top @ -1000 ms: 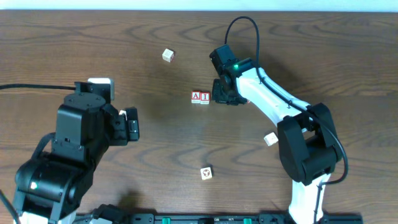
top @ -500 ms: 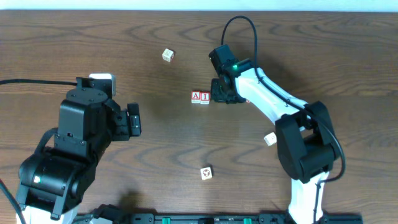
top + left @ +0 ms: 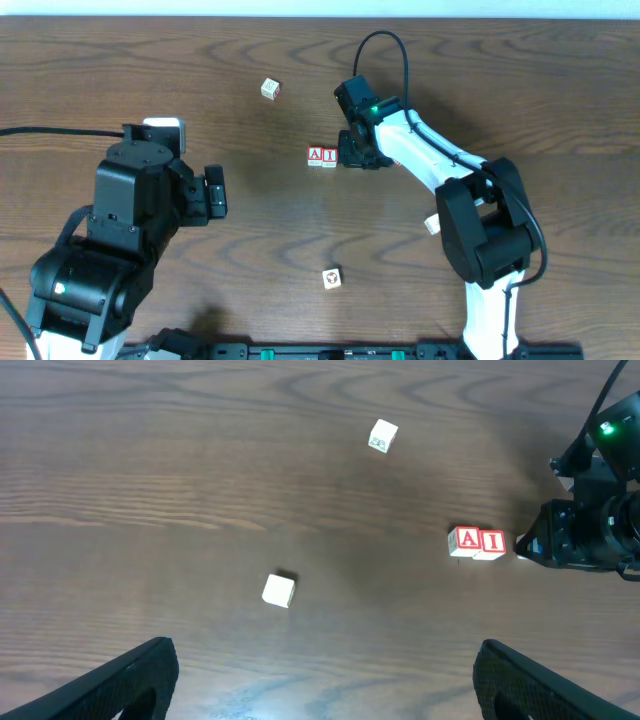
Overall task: Spell out Ai2
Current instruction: 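Lower the blue 2 block right of the I block and release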
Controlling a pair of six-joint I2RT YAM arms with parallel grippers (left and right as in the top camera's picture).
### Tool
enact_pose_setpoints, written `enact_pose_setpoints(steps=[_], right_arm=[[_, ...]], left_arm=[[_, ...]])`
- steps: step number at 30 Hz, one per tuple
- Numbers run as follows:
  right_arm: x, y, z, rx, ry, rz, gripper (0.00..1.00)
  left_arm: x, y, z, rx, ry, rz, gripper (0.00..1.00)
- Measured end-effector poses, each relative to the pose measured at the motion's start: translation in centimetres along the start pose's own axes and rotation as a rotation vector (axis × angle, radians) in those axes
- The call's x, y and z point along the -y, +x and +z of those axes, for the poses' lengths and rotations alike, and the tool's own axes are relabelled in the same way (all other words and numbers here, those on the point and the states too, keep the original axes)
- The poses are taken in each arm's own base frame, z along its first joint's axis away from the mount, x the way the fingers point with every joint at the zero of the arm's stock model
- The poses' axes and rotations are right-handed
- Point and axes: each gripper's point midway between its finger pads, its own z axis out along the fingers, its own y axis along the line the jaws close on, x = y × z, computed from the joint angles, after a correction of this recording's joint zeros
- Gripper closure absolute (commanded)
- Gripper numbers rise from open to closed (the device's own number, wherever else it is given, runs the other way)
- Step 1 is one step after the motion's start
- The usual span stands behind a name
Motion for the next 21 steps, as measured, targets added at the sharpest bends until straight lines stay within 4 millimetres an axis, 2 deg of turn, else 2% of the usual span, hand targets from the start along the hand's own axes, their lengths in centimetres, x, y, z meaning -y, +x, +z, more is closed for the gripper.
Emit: enact_pose_setpoints(steps=[5,7,10,15,21], right_arm=[[-0.2,-0.3,0.0,0.014,-0.008,-0.002,0.69],[-0.3,-0.6,0.0,0.023,-0.013,0.002,0.55],[-0.6,-0.9,0.0,0.039,-0.022,-0.006,0.47],[-0.5,-0.9,0.0,0.039,-0.02,-0.01,0.5],[0.2,-1.2,-0.2,0.051,0.023,-0.008,0.48]], left_arm=[[0.0,0.0,0.0,0.0,0.0,0.0,0.05],[0.0,0.0,0.0,0.0,0.0,0.0,0.05],[0.0,0.0,0.0,0.001,0.001,-0.002,0.05],[0.0,0.0,0.0,0.001,0.001,-0.003,0.05],[0.0,0.0,0.0,0.002,0.0,-0.003,0.05]])
